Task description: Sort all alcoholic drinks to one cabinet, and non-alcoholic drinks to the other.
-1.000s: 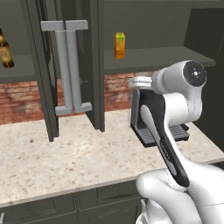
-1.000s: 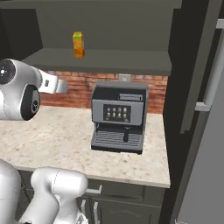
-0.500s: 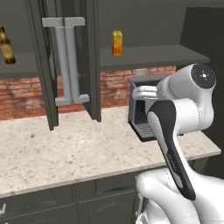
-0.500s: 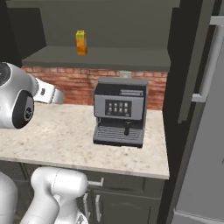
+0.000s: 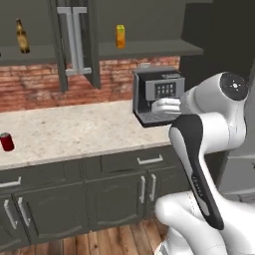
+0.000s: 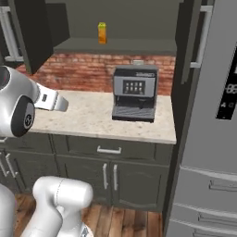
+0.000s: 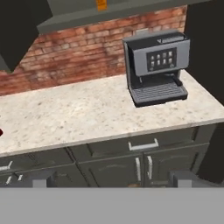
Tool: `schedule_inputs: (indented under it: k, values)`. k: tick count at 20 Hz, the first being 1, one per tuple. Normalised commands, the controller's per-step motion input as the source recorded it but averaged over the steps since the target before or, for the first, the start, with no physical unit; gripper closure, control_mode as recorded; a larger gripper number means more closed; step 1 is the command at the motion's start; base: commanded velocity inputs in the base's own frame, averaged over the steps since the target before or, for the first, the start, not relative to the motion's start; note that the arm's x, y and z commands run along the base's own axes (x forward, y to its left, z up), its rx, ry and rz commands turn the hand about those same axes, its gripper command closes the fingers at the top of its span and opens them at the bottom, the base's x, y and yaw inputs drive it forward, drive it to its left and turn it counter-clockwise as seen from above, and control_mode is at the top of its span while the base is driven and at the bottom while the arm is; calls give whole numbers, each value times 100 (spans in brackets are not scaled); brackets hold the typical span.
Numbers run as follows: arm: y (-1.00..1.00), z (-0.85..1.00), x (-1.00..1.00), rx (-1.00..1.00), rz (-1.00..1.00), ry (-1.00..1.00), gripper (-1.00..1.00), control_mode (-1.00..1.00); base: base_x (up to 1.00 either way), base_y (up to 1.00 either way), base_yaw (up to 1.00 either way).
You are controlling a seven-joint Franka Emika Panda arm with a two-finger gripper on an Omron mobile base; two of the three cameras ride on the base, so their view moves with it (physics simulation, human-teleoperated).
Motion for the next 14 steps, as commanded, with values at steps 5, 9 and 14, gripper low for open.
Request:
schedule_inputs:
  k: [5,9,14]
  values:
    - [0,0,0,0,0,0,-100,100,-70,77,0]
    - [0,0,0,0,0,0,-100,100,-22,100,0]
    - [0,0,0,0,0,0,-100,100,8,100,0]
